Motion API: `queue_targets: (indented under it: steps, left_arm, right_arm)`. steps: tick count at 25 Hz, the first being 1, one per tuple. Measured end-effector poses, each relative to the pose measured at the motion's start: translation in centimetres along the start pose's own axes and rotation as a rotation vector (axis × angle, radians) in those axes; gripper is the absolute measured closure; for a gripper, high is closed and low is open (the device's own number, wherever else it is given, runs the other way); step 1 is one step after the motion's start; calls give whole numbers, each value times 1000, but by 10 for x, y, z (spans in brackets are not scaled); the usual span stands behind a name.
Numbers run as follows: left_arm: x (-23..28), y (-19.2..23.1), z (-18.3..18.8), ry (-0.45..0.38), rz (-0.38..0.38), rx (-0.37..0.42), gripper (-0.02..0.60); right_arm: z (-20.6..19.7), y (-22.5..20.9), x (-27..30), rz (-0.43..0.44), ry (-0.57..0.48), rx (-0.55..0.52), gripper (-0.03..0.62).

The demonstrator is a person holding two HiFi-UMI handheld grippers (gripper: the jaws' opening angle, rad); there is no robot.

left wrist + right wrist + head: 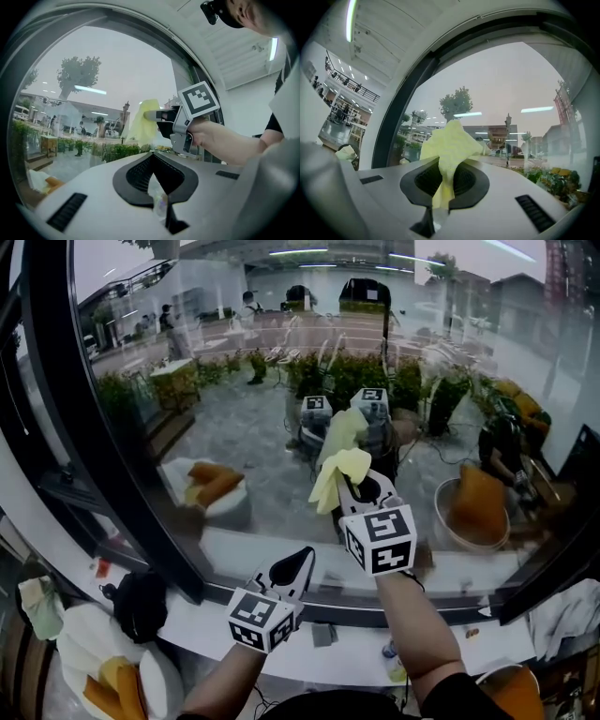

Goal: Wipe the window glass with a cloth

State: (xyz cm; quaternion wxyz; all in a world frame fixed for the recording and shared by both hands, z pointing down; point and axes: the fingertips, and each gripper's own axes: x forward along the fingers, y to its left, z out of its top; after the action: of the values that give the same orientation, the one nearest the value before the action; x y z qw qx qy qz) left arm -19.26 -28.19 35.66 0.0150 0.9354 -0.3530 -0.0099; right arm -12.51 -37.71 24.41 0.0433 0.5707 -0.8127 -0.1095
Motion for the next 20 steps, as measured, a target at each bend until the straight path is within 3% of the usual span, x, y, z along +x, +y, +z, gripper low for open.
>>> queue_targets:
  steps: [7,20]
  left_arm:
    - [7,9,15,-55,-4,-8,574]
    - [23,3,15,-44,-22,-1,574]
  right_arm:
    - [19,2,8,12,-13,-8,551]
    - [20,-11,29,12,20,-8,551]
